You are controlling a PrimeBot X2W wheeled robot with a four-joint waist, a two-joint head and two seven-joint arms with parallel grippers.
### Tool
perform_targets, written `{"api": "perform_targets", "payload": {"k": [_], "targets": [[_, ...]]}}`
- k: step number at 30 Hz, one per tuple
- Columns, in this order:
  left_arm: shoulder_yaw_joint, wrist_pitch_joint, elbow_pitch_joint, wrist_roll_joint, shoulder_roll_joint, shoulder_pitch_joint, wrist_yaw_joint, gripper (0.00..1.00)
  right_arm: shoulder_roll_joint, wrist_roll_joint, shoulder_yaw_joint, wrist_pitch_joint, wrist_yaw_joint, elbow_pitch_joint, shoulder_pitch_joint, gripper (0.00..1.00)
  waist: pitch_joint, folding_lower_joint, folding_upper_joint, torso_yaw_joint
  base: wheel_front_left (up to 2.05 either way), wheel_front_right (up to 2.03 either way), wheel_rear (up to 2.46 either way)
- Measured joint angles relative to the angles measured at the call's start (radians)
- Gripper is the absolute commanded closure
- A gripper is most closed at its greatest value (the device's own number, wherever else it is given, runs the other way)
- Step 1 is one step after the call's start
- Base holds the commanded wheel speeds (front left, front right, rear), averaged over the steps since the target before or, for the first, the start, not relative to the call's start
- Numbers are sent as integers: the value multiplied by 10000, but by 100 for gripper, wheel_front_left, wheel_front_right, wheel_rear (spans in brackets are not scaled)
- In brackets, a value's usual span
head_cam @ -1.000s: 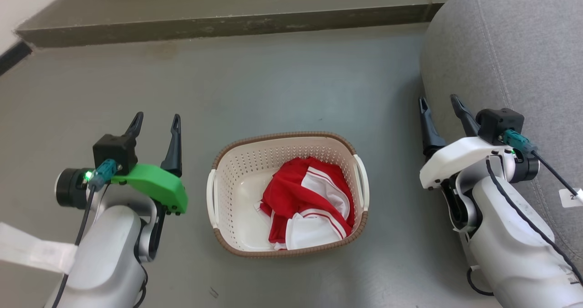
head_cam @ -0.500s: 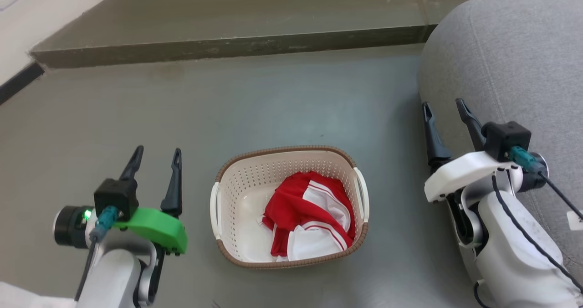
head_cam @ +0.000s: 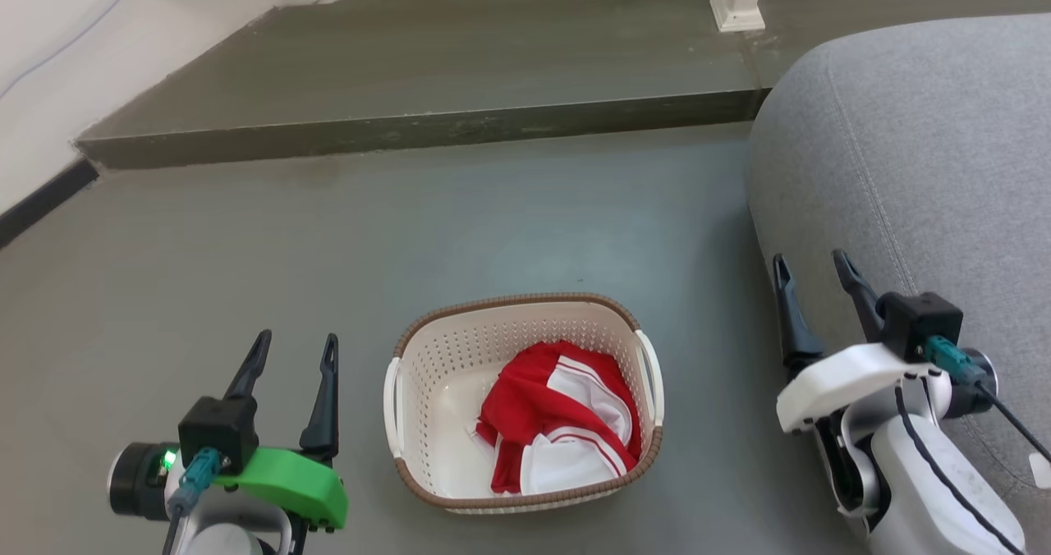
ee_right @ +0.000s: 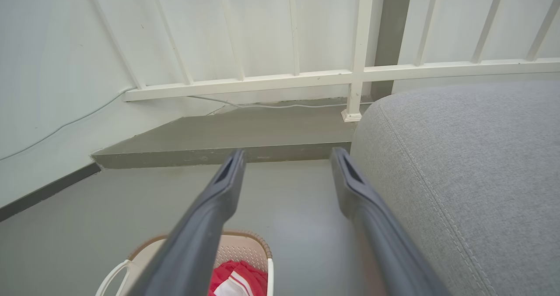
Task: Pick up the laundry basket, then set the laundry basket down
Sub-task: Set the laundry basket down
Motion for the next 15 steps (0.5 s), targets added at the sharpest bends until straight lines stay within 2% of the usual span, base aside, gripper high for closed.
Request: {"api": "perform_targets", "payload": {"k": [15], "targets": [[736, 0, -732, 685, -460, 1319, 71, 0, 48, -102, -29, 0, -8, -508, 1061, 0, -487, 0, 0, 64, 0, 0, 0]]}}
